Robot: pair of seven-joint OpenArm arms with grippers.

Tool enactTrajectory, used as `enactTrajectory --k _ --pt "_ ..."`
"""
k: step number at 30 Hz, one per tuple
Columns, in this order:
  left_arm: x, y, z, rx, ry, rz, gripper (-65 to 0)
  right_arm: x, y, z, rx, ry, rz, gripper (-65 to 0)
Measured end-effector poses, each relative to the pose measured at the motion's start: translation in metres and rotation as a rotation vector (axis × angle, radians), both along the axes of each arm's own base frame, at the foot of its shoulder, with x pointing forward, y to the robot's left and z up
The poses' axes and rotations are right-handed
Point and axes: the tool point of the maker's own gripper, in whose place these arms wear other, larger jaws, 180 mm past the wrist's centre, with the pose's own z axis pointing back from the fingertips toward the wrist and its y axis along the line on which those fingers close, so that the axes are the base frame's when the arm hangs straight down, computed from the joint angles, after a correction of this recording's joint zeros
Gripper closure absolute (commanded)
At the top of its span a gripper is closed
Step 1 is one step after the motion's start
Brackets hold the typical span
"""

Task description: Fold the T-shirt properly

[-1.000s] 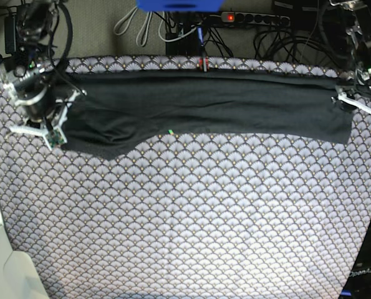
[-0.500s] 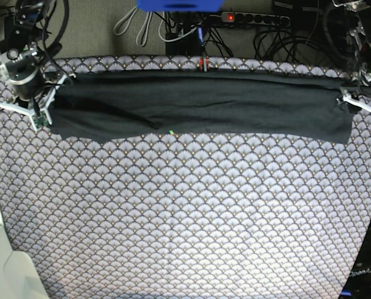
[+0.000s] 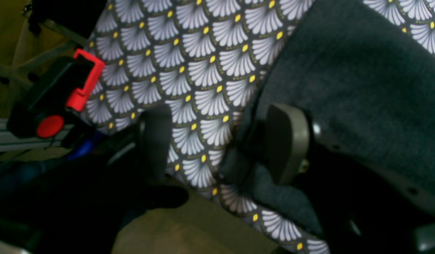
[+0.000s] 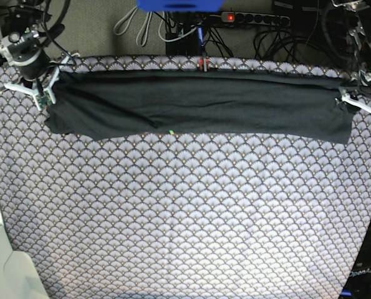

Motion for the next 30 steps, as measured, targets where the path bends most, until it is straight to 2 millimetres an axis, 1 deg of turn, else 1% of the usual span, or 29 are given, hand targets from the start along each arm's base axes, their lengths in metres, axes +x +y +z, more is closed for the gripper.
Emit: enactTrajectory --k 3,7,12,14,16,19,20,21,24,27,30 --pt "0.000 0.001 0.001 0.003 0.000 -0.002 -41.2 0.001 0.000 0.000 0.000 -0.002 0.001 0.0" --pt "0.002 0.008 0.005 0.022 0.001 -0.005 -41.2 0.000 0.000 -0.002 0.003 0.003 0.001 0.0" --pt "0.009 0.007 0.009 0.019 -0.017 -0.005 -41.2 -0.002 0.000 -0.012 0.020 0.029 -0.008 0.0" --pt "0.011 0.005 0.009 0.011 -0.024 -0.004 -41.2 -0.003 0.000 -0.016 0.026 0.034 -0.010 -2.8" --pt "0.016 0.001 0.009 -0.024 -0.045 -0.003 -41.2 -0.004 -0.001 -0.019 0.028 0.044 -0.013 -7.4" --pt "0.030 -0.011 0.016 -0.075 -0.081 -0.096 -41.2 -0.006 -0.002 -0.023 0.032 0.057 -0.017 -16.0" --pt "0.033 -0.012 0.017 -0.076 -0.087 -0.115 -41.2 -0.006 -0.002 -0.024 0.035 0.058 -0.018 -18.6" --pt "0.033 -0.010 0.015 -0.078 -0.087 -0.115 -41.2 -0.007 -0.002 -0.026 0.037 0.065 -0.019 -20.6" --pt "0.029 -0.009 -0.007 -0.128 -0.033 -0.089 -41.2 -0.010 -0.002 -0.031 0.041 0.081 -0.023 -23.6" --pt "0.033 -0.004 -0.022 -0.166 -0.025 -0.057 -41.2 -0.010 -0.003 -0.031 0.040 0.080 -0.022 -23.6" --pt "0.029 -0.002 -0.036 -0.192 0.003 -0.033 -41.2 -0.010 -0.003 -0.031 0.040 0.080 -0.022 -23.6"
